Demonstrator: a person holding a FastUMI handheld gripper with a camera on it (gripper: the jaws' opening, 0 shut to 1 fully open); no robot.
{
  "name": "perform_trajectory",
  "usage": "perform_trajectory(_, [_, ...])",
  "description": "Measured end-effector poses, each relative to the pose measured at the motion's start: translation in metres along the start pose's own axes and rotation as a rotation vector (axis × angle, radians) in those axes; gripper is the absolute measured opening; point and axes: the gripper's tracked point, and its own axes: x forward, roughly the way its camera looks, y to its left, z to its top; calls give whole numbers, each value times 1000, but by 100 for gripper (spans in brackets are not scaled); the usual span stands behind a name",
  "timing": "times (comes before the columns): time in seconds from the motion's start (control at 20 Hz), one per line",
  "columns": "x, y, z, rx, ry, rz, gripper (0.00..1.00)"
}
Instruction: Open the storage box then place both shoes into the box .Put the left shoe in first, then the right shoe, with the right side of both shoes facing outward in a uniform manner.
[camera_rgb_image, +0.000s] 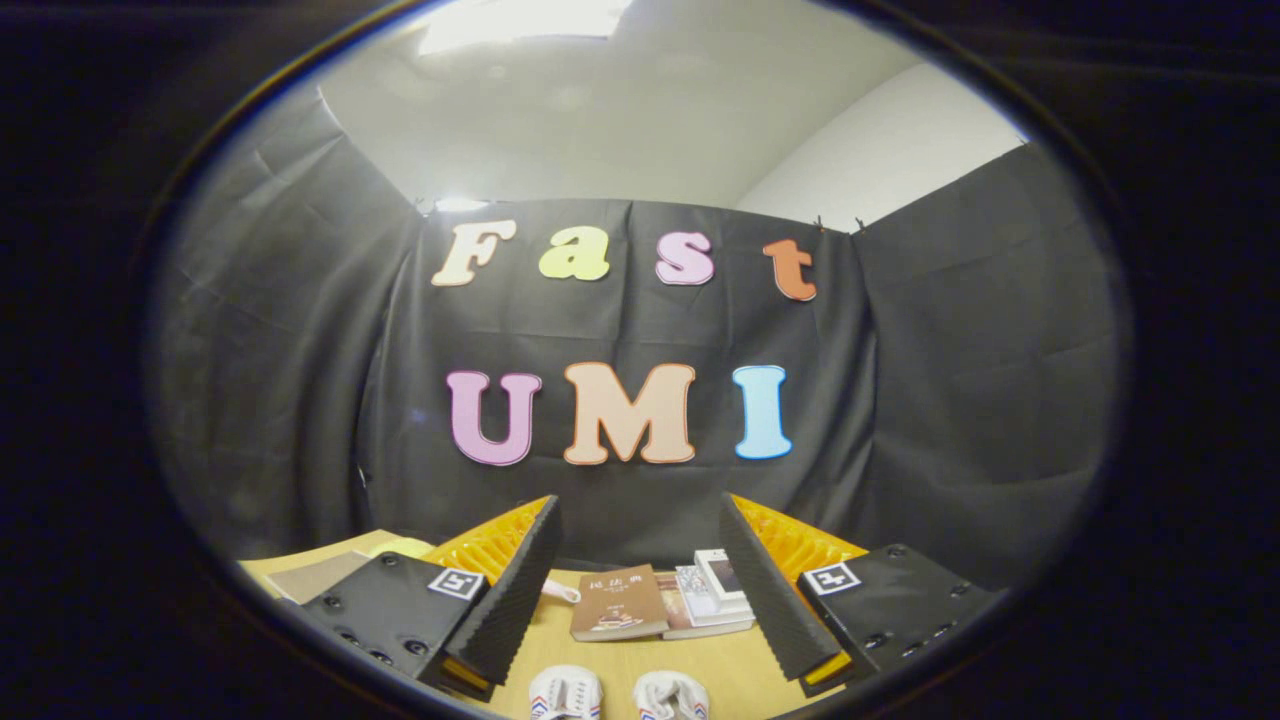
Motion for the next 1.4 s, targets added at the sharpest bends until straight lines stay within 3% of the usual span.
perform_trajectory(0.5, [-4, 6, -6, 24, 22, 23, 99])
perform_trajectory(0.8, [-10, 27, -39, 124, 122, 107, 99])
perform_trajectory(1.2, [-28, 66, -97, 415, 319, 206, 100])
perform_trajectory(1.4, [-46, 96, -131, 617, 483, 271, 100])
